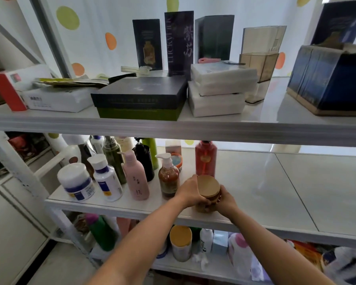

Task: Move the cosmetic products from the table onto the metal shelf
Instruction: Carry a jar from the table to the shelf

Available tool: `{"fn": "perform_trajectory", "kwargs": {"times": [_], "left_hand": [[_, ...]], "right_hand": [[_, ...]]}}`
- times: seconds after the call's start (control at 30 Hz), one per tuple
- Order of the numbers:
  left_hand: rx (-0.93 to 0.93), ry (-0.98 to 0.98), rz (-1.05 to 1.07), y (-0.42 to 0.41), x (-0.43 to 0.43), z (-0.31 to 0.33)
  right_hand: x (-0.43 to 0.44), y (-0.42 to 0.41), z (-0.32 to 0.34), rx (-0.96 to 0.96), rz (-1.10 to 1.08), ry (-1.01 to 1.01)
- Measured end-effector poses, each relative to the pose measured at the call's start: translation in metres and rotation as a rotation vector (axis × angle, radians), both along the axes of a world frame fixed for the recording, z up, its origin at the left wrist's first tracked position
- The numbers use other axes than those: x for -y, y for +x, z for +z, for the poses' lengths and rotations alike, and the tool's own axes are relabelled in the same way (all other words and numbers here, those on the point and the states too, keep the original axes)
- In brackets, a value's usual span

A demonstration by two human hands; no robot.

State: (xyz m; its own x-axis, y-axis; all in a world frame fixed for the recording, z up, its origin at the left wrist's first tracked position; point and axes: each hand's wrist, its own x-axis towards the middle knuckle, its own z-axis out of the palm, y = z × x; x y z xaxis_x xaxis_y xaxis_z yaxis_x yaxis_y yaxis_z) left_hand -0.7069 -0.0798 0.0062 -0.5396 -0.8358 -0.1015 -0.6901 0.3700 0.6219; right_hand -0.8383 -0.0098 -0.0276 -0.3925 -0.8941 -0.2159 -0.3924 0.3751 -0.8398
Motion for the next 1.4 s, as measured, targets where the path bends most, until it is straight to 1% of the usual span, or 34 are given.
{"fn": "perform_trajectory", "kwargs": {"times": [0.17, 0.27, 0.33, 0.4, 0.47, 0.53, 0.57, 0.63, 0.77, 0.93, 1.03, 1.13, 1.23, 1.4], "left_hand": [[0.036, 0.007, 0.006, -0.004, 0.003, 0.001], [0.051, 0.01, -0.011, -0.002, -0.001, 0.002], [0.063, -0.02, -0.023, 0.001, -0.005, 0.002], [0.121, -0.077, -0.046, 0.007, -0.013, 0.0], [0.199, -0.149, -0.061, 0.015, -0.021, -0.007], [0.258, -0.204, -0.061, 0.026, -0.031, -0.011], [0.275, -0.223, -0.06, 0.031, -0.037, -0.013], [0.304, -0.242, -0.052, 0.042, -0.051, -0.014], [0.36, -0.219, -0.016, 0.065, -0.082, -0.024], [0.438, -0.191, 0.005, 0.108, -0.108, -0.032], [0.418, -0.188, 0.087, 0.145, -0.119, -0.028], [0.45, -0.194, 0.19, 0.197, -0.13, -0.027], [0.506, -0.185, 0.331, 0.263, -0.144, -0.029], [0.533, -0.104, 0.641, 0.393, -0.191, -0.025]], "right_hand": [[0.006, -0.005, -0.001, -0.007, 0.013, 0.017], [0.006, -0.005, 0.0, -0.057, 0.046, 0.053], [0.004, -0.003, 0.003, -0.141, 0.092, 0.111], [-0.003, -0.002, 0.004, -0.251, 0.155, 0.125], [-0.014, -0.001, -0.001, -0.422, 0.203, 0.13], [-0.027, 0.0, -0.01, -0.546, 0.222, 0.204], [-0.034, 0.001, -0.015, -0.58, 0.232, 0.247], [-0.051, 0.009, -0.02, -0.618, 0.253, 0.268], [-0.08, 0.032, -0.03, -0.699, 0.303, 0.196], [-0.098, 0.073, -0.033, -0.79, 0.483, 0.136], [-0.094, 0.104, -0.028, -0.801, 0.569, 0.12], [-0.086, 0.148, -0.018, -0.825, 0.642, 0.096], [-0.076, 0.21, -0.013, -0.824, 0.753, 0.025], [-0.077, 0.335, -0.012, -0.799, 1.017, -0.089]]}}
